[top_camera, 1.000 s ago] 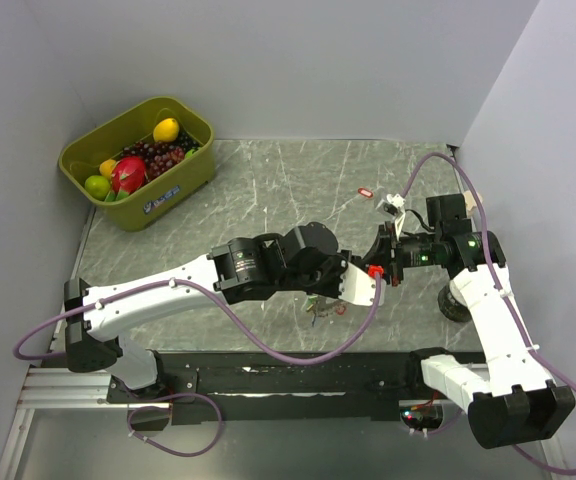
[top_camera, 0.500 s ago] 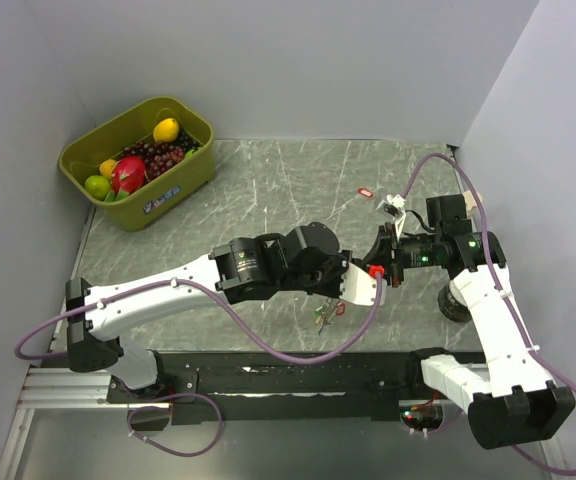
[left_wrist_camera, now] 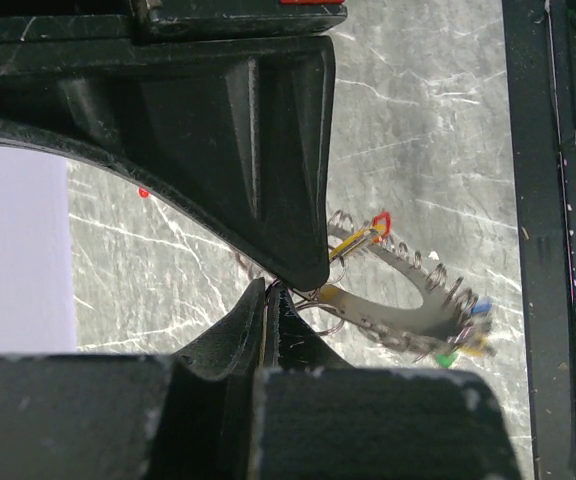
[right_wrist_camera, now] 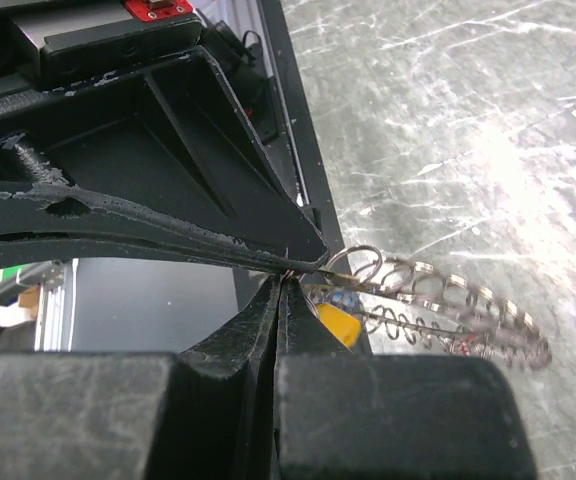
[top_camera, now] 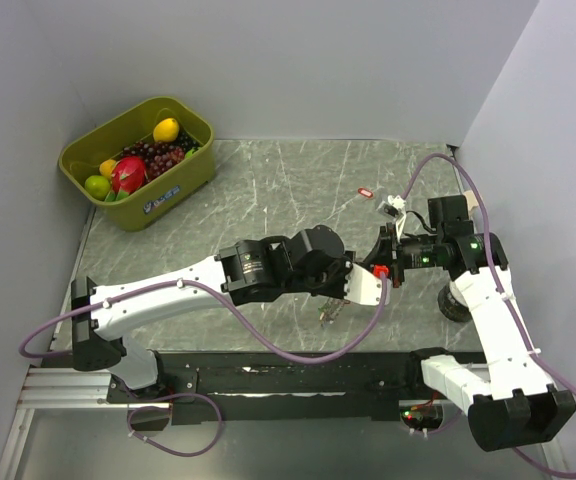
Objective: Remove the keys from the keyring
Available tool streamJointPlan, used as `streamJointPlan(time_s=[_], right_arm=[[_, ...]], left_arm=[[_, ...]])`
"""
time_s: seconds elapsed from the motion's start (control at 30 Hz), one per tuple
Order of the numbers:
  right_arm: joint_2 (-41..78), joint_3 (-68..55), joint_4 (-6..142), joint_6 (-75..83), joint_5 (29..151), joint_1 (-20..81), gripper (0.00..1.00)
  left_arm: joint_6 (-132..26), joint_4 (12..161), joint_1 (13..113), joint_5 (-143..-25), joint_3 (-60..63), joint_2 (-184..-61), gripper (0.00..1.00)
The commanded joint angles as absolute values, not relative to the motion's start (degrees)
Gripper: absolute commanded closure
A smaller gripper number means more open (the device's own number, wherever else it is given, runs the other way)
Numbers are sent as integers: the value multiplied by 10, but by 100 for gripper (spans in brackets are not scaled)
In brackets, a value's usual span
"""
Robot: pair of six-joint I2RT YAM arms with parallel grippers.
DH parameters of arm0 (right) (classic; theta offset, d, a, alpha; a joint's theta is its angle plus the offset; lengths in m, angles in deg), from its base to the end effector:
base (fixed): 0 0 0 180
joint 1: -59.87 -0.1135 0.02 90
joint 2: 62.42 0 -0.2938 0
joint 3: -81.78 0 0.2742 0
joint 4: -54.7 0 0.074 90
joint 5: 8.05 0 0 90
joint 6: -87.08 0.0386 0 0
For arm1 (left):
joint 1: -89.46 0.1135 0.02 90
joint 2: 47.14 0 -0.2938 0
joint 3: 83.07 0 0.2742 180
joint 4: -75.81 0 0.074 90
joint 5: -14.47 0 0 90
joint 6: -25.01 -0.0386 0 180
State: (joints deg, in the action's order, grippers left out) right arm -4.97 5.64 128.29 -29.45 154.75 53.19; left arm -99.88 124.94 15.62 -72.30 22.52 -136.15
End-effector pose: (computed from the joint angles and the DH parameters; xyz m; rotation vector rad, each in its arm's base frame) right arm 0.1653 0.0565 0.3791 -1.0188 1.7840 1.3440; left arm 0.1058 -0.3573 0.4250 1.7333 1.2836 -0.3367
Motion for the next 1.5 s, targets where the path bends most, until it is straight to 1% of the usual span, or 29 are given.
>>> streamJointPlan(time_s=[0.0, 0.17, 0.23, 0.33, 0.4, 0.43, 0.5, 0.53, 0.63, 0.77, 0.9, 1.0, 1.07, 1.27, 1.47], right_arm=[[-75, 32, 1277, -289, 1603, 525, 100], [-77, 21, 1294, -311, 1596, 526, 100], [-77, 7, 1311, -330, 1590, 528, 100], [-78, -3, 1324, -347, 1582, 531, 86], [-78, -6, 1326, -354, 1576, 535, 81], [-79, -8, 1332, -359, 1572, 538, 73], [-79, -17, 1338, -371, 1567, 544, 66], [-79, -21, 1350, -377, 1565, 547, 61], [-80, -46, 1373, -407, 1557, 554, 53], [-103, -54, 1363, -415, 1499, 557, 51], [-153, -1, 1284, -397, 1423, 557, 52], [-172, 46, 1249, -397, 1395, 557, 55], [-184, 64, 1223, -398, 1392, 557, 57], [-215, 107, 1143, -388, 1401, 556, 57], [-213, 68, 1128, -385, 1465, 555, 58]], left_arm=[[-980, 1228, 153, -708, 234, -1375, 99], [-957, 1226, 159, -731, 231, -1369, 99], [-941, 1227, 172, -760, 233, -1363, 99], [-920, 1230, 196, -814, 237, -1355, 99], [-909, 1230, 208, -846, 240, -1349, 99], [-899, 1232, 220, -871, 241, -1348, 99], [-890, 1229, 230, -894, 241, -1342, 99], [-884, 1230, 237, -912, 241, -1342, 99], [-870, 1226, 251, -935, 238, -1337, 99], [-846, 1218, 271, -991, 235, -1333, 99], [-818, 1210, 292, -1042, 241, -1332, 99], [-801, 1208, 303, -1079, 251, -1336, 99], [-785, 1204, 315, -1101, 260, -1339, 99], [-742, 1196, 339, -1165, 284, -1343, 99], [-718, 1198, 361, -1190, 343, -1352, 99]])
